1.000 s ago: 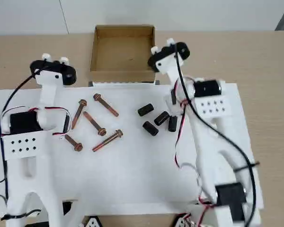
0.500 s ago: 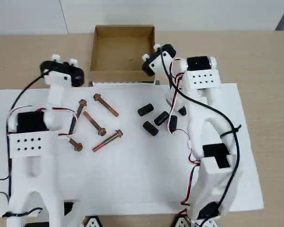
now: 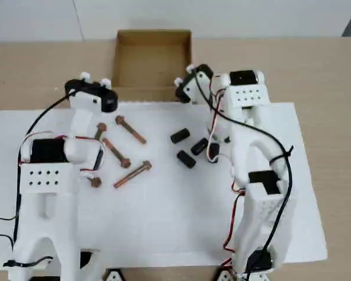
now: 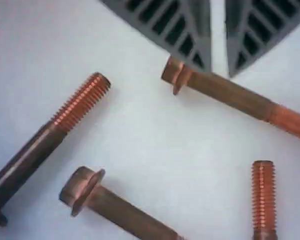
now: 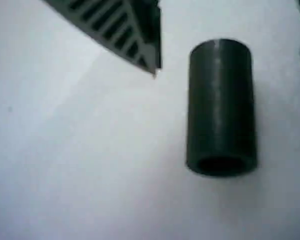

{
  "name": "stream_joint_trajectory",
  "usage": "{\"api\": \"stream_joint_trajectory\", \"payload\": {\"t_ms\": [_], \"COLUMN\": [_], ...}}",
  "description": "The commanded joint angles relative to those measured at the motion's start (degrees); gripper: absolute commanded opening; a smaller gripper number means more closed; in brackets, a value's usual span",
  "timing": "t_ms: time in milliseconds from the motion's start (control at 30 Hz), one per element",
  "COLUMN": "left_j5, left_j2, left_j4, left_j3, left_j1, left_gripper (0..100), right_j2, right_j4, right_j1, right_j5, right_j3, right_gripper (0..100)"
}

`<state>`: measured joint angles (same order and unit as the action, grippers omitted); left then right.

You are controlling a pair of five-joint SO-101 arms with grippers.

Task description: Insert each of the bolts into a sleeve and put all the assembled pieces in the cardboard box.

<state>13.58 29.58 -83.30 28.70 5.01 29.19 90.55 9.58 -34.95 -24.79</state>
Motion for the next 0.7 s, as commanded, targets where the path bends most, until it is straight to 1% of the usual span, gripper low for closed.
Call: {"api": "stream_joint_trajectory", "payload": {"t_ms": [0, 300, 367, 533, 567, 667], "left_j5": [-0.09, -0.09, -0.09, -0.09, -0.09, -0.09], "left_j2": [0.18, 0.18, 0.18, 0.18, 0.18, 0.18], "left_j4": [1.23, 0.88, 1.23, 2.11, 2.11, 2.02], "left_j3": [-0.13, 0.04, 0.84, 3.65, 4.00, 4.35], "left_j1": [-0.35, -0.09, -0.09, -0.18, -0.18, -0.26], "left_gripper": [1, 1, 1, 1, 1, 1], "right_j2": [0.40, 5.58, 6.81, 8.84, 8.84, 8.75], "right_j4": [-1.98, -4.53, -4.62, -6.73, -6.99, -6.90], "right_j1": [-1.10, -1.63, -1.63, -1.63, -1.63, -1.63], "right_j5": [-0.44, -0.53, -0.53, -1.58, -1.58, -1.41], "right_j3": [-2.55, -2.55, -2.55, -2.55, -2.55, -2.55], "right_gripper": [19.4, 19.1, 15.9, 2.1, 0.5, 0.4]}}
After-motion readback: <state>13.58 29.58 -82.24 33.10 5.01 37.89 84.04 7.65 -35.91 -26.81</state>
